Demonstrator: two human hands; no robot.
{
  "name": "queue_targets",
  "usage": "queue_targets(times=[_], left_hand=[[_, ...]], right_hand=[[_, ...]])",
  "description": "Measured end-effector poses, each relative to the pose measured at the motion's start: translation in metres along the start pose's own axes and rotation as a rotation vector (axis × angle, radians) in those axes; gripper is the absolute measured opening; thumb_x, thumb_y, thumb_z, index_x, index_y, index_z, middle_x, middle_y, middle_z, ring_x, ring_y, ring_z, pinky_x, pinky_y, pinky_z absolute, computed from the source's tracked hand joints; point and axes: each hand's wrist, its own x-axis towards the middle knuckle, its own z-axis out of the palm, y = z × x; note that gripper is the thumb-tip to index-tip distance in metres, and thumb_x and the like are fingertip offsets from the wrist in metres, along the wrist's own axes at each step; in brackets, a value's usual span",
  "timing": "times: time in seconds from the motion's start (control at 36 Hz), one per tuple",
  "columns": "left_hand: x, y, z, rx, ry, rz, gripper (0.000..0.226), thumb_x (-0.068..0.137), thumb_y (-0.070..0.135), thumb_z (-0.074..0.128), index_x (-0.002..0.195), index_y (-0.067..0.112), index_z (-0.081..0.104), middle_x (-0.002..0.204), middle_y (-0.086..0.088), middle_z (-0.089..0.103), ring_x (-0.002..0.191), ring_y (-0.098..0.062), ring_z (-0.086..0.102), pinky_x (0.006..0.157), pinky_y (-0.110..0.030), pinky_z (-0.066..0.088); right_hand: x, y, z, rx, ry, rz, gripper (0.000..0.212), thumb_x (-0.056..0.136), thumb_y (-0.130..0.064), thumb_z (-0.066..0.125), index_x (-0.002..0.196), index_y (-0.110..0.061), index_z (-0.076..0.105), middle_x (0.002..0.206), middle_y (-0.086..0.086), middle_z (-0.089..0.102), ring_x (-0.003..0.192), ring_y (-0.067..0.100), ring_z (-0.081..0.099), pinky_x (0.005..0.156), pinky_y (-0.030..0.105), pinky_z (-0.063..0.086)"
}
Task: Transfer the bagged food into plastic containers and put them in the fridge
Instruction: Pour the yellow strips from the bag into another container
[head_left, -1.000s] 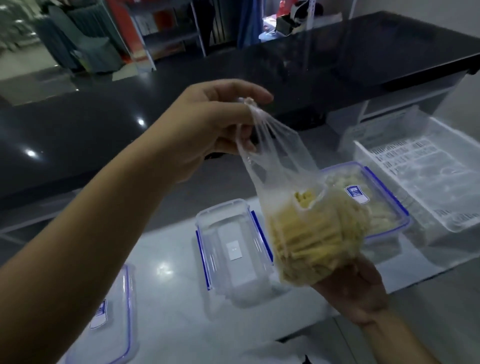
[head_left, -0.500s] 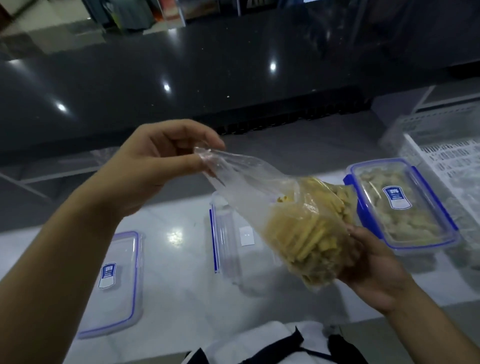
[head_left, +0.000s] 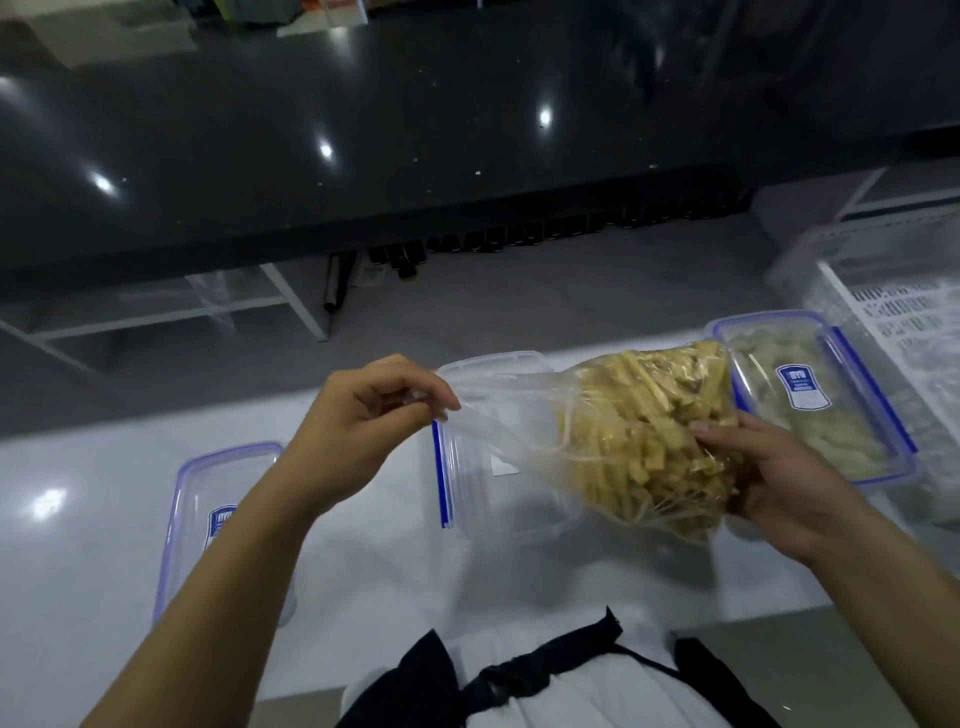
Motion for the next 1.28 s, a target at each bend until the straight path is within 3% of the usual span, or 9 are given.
queue_targets(times=[0.17,0.28,0.39,0.53,0.61,0.86,0.94,1.08,1.28], left_hand=[[-0.004,-0.017,0.011,0.171,0.077,0.028,0.038,0.086,0.0,0.066,0.084,0.037,0.076,0.088,0.009,0.067,0.084,-0.015,0.067,0.075,-0.018,0.05],[-0.007,-0.035,0.023,0.276,0.105,0.005,0.05,0.086,-0.012,0.067,0.084,0.038,0.07,0.091,0.015,0.064,0.087,-0.008,0.066,0.076,-0.011,0.047],[-0.013,-0.044,0.027,0.216,0.233,0.006,0.051,0.09,-0.005,0.067,0.089,0.046,0.067,0.094,0.019,0.066,0.089,-0.01,0.068,0.079,-0.012,0.051],[-0.017,-0.05,0.039,0.147,0.277,-0.049,0.044,0.09,0.006,0.073,0.095,0.048,0.063,0.095,0.02,0.068,0.089,-0.011,0.069,0.082,-0.017,0.053],[-0.018,-0.048,0.042,0.119,0.307,-0.011,0.037,0.09,0.012,0.072,0.099,0.047,0.064,0.098,0.02,0.069,0.092,-0.011,0.07,0.084,-0.015,0.054],[-0.018,-0.048,0.051,0.087,0.389,0.034,0.034,0.089,0.012,0.073,0.096,0.044,0.066,0.095,0.019,0.07,0.091,-0.015,0.07,0.082,-0.018,0.055],[-0.018,-0.044,0.046,0.033,0.464,0.044,0.028,0.087,0.022,0.072,0.097,0.047,0.066,0.096,0.017,0.071,0.092,-0.017,0.071,0.081,-0.017,0.055],[-0.018,-0.044,0.049,0.008,0.404,0.003,0.039,0.087,0.006,0.075,0.094,0.044,0.066,0.094,0.013,0.071,0.091,-0.02,0.071,0.083,-0.024,0.057],[-0.02,-0.036,0.048,0.084,0.395,0.01,0.033,0.087,0.011,0.076,0.097,0.04,0.064,0.094,0.02,0.07,0.093,-0.014,0.07,0.087,-0.021,0.057]], right_hand=[[0.01,-0.021,-0.006,-0.091,-0.001,0.0,0.019,0.063,-0.023,0.075,0.081,-0.027,0.08,0.087,0.001,0.078,0.078,0.021,0.074,0.068,0.035,0.058],[0.017,-0.021,-0.001,-0.152,0.039,0.073,0.05,0.064,-0.019,0.075,0.114,-0.014,0.072,0.105,0.011,0.075,0.096,0.03,0.069,0.094,0.048,0.051],[0.021,-0.024,-0.008,-0.14,-0.026,0.058,0.039,0.064,-0.022,0.077,0.103,-0.022,0.077,0.104,0.007,0.077,0.083,0.022,0.075,0.073,0.038,0.058],[0.026,-0.027,-0.006,-0.143,-0.01,0.085,0.047,0.065,-0.018,0.074,0.112,-0.015,0.073,0.109,0.011,0.076,0.094,0.026,0.072,0.092,0.044,0.053],[0.025,-0.029,-0.008,-0.132,-0.053,0.079,0.035,0.066,-0.02,0.075,0.1,-0.021,0.078,0.108,0.008,0.076,0.093,0.025,0.074,0.094,0.045,0.052],[0.031,-0.031,-0.007,-0.144,-0.078,0.087,0.039,0.065,-0.018,0.073,0.104,-0.016,0.074,0.096,0.005,0.079,0.078,0.018,0.076,0.053,0.028,0.057],[0.031,-0.034,-0.014,-0.123,-0.117,0.073,0.041,0.066,-0.025,0.075,0.106,-0.022,0.075,0.108,0.004,0.077,0.089,0.019,0.076,0.058,0.031,0.059],[0.034,-0.031,-0.007,-0.159,-0.068,0.066,0.046,0.066,-0.019,0.071,0.112,-0.016,0.072,0.097,0.003,0.078,0.079,0.016,0.076,0.067,0.034,0.055],[0.035,-0.033,-0.015,-0.19,-0.064,0.029,0.046,0.063,-0.026,0.075,0.108,-0.02,0.075,0.101,0.003,0.078,0.089,0.021,0.075,0.075,0.039,0.054]])
